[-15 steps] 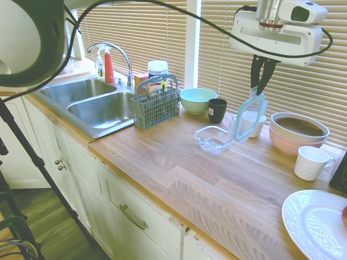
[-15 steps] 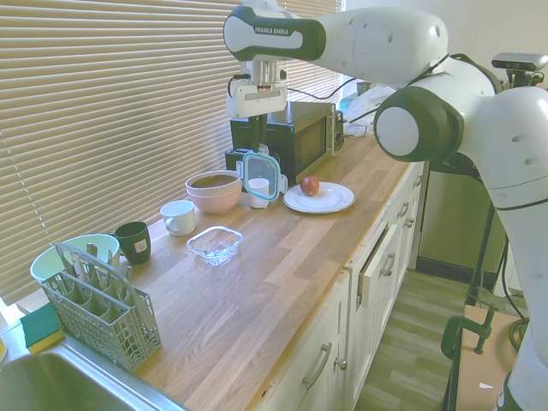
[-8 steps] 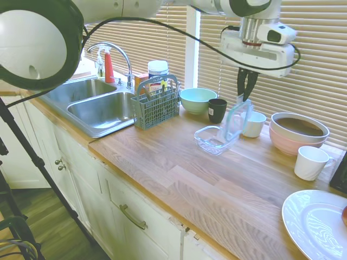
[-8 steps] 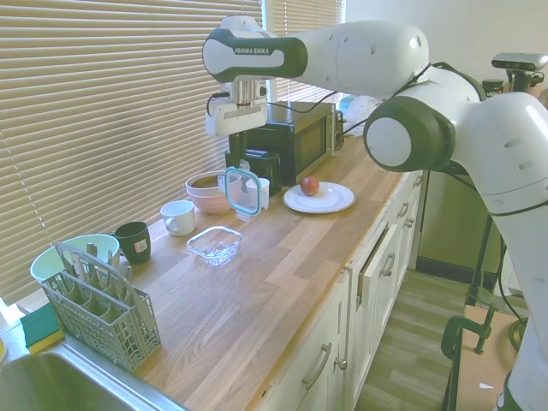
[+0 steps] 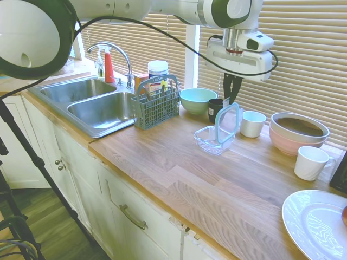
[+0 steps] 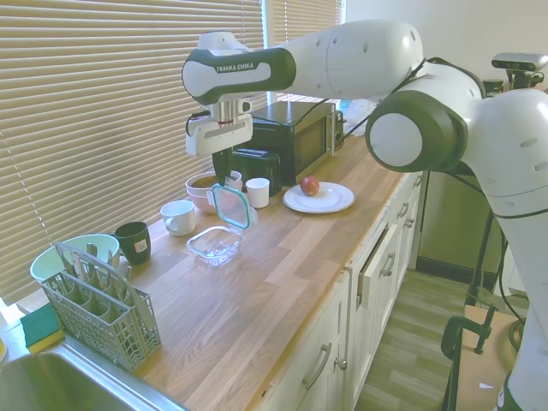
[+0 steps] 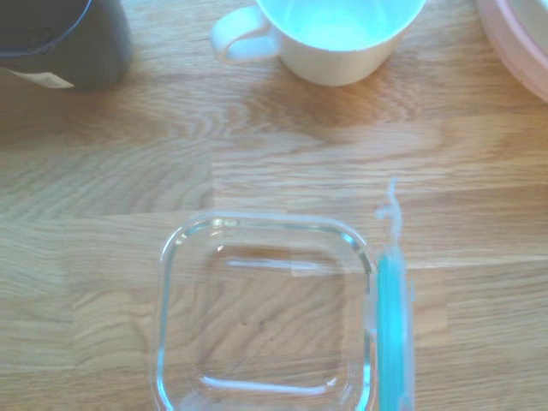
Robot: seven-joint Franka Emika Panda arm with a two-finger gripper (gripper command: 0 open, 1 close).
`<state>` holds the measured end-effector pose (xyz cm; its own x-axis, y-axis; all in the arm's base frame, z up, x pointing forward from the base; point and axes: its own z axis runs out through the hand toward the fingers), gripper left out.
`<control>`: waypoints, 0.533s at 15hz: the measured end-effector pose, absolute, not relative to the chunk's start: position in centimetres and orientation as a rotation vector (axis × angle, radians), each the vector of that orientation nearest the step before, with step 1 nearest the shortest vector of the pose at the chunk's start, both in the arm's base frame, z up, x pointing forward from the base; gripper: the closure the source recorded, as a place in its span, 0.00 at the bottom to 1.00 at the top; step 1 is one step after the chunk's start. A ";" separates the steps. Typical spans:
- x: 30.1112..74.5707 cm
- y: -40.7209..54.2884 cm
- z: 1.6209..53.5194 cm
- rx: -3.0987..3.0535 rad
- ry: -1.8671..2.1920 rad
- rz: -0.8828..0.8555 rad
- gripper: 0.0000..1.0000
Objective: Cover the lid of the food container
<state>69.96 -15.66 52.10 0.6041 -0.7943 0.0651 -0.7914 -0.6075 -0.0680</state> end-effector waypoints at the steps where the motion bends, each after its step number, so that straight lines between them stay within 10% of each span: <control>1: 70.1 -14.9 51.8 -2.794 1.381 -0.136 1.00; 8: 70.8 -11.0 49.9 -2.826 1.368 -0.113 1.00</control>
<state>70.84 -11.00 49.91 0.6181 -0.7834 0.0645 -0.7834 -0.6207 -0.0313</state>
